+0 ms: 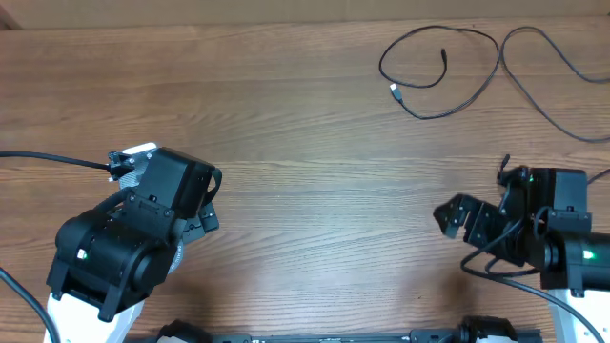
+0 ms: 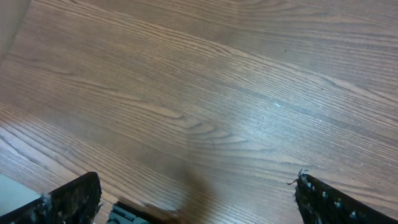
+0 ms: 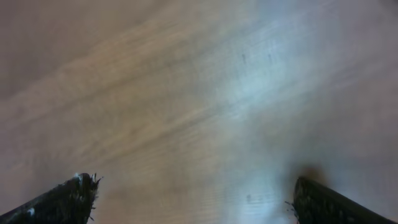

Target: Untangle cables

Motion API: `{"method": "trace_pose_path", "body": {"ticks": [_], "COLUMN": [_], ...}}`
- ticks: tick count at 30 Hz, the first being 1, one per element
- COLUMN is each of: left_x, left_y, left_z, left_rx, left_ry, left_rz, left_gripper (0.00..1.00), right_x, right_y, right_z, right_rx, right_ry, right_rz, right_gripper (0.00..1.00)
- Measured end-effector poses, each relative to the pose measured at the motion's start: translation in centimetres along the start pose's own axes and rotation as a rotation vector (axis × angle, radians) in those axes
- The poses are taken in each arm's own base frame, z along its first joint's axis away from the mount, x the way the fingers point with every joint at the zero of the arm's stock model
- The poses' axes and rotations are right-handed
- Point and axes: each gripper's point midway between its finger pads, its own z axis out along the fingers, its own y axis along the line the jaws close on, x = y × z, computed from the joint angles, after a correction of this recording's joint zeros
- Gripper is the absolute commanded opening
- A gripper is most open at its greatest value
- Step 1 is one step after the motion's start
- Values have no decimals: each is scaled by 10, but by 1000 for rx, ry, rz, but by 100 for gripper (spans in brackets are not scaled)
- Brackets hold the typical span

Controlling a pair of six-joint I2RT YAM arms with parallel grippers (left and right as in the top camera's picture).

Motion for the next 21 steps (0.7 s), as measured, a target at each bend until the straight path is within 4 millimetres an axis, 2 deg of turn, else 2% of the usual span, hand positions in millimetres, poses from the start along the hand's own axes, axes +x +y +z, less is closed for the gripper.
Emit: {"method": "trace_pose_path", "body": {"ticks": [3, 9, 12, 21], "left_x": [0, 0, 0, 0], "left_y": [0, 0, 0, 0], "left_z": [0, 0, 0, 0], "left_rx": [0, 0, 0, 0], "left_ry": [0, 0, 0, 0], "left_rz": [0, 0, 0, 0], "left_gripper": [100, 100, 100, 99], "right_x": [-10, -12, -20, -20], "right_y": [4, 10, 12, 10], "right_z": [0, 2, 4, 4], "right_rx": [-14, -53, -60, -47], "right_ry": [-41, -31, -49, -53], "right_rz": [-13, -15, -21, -21], "right_gripper": [100, 100, 100, 100]}}
